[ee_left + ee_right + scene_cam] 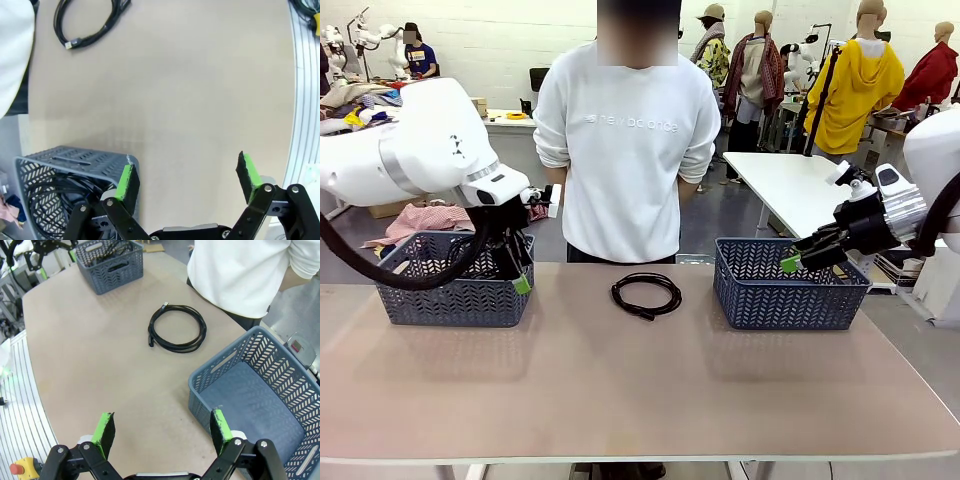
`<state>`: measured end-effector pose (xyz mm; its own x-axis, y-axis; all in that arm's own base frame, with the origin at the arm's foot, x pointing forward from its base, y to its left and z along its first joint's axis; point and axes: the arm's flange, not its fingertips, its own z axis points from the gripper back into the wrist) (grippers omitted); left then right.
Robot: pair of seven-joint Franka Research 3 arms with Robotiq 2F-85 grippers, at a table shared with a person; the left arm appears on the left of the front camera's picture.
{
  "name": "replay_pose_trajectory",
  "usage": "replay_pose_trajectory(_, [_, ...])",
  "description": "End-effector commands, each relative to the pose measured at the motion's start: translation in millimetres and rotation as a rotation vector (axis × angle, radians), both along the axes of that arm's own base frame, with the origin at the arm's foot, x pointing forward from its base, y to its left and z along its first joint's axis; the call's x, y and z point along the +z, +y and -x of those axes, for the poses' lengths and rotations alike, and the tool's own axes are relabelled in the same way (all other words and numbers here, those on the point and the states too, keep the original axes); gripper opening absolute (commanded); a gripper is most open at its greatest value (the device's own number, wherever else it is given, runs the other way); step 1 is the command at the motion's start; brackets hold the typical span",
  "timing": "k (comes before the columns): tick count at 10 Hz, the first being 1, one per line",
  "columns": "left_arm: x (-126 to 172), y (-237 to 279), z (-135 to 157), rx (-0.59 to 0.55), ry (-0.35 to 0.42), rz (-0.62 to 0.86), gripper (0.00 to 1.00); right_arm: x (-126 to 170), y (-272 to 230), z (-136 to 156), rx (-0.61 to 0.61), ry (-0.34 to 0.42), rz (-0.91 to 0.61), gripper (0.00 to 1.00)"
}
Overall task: Organize the cables according to human instructions.
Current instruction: Pick up a bundle of cables and place it in the basket indicated by the human.
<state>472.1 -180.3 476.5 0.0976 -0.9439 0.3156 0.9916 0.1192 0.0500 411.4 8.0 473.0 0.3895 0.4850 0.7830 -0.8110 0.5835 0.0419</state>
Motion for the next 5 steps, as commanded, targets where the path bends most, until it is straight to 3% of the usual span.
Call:
replay_pose_trajectory(1, [-4.4, -2.6, 10.2, 0.028, -0.014, 0.024, 1.00, -2.6, 0.8, -3.5, 0.012, -0.031, -0.023, 1.00])
replay_pose_trajectory(5, [-3.9, -6.7, 5.0, 0.003, -0.007, 0.001, 1.00, -2.6, 0.8, -3.5, 0.012, -0.031, -0.023, 1.00])
